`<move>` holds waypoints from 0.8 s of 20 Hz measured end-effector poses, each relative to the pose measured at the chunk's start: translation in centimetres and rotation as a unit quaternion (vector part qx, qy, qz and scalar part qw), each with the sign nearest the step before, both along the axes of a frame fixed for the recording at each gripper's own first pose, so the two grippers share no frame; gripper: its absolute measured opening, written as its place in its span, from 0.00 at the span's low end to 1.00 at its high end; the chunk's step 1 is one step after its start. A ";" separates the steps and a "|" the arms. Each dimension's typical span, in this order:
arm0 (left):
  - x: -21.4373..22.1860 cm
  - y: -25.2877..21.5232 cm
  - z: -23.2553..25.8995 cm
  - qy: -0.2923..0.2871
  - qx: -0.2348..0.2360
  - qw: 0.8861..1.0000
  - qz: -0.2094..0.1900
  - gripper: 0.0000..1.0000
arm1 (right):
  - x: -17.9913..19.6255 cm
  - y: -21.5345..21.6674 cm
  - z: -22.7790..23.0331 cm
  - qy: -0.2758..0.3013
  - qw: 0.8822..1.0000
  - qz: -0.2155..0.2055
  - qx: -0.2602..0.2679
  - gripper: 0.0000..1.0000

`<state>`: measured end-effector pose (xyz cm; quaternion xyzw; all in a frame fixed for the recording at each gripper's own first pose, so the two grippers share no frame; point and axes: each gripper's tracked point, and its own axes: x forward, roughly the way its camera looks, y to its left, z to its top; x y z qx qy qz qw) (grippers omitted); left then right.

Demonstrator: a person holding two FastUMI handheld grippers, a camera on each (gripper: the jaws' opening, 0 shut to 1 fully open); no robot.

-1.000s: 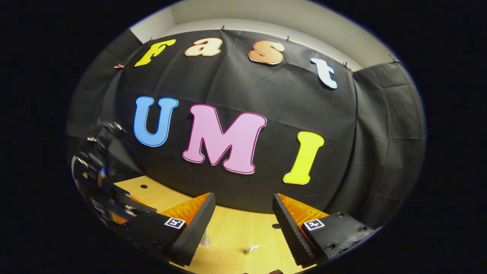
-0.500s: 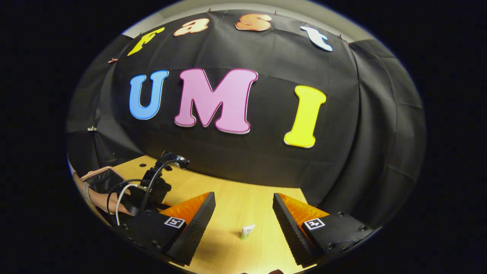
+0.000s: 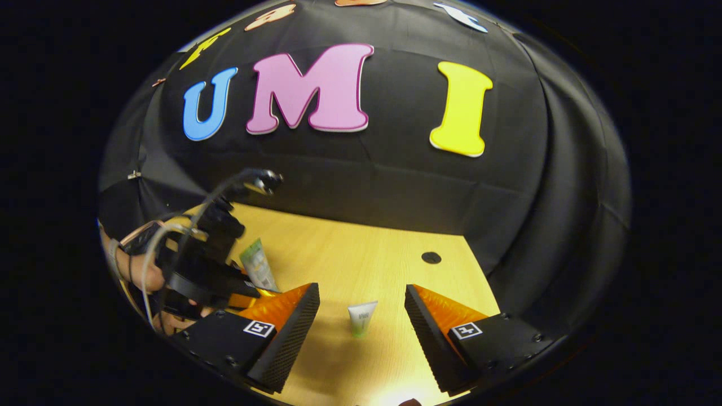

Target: First open the suitcase, pack the skin care products into it, and then close the suitcase.

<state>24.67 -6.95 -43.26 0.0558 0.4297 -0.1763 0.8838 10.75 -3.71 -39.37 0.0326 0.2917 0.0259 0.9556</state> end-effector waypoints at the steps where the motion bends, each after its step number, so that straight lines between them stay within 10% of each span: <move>1: -0.4 -0.1 0.5 0.000 -0.002 1.000 0.003 0.48 | -0.2 0.2 -1.7 0.020 1.000 0.001 0.008 0.97; 7: -4.9 -0.1 6.3 -0.002 -0.035 0.998 0.045 0.48 | 1.7 1.3 -10.3 0.091 0.994 -0.001 0.063 0.93; 11: -8.2 4.5 9.3 0.001 -0.027 0.996 0.087 0.48 | 2.5 1.9 -10.3 0.094 0.990 -0.007 0.104 0.27; 16: -13.7 15.5 10.2 0.057 0.049 0.987 0.142 0.48 | 0.4 5.6 -4.5 0.078 0.990 0.052 0.107 0.32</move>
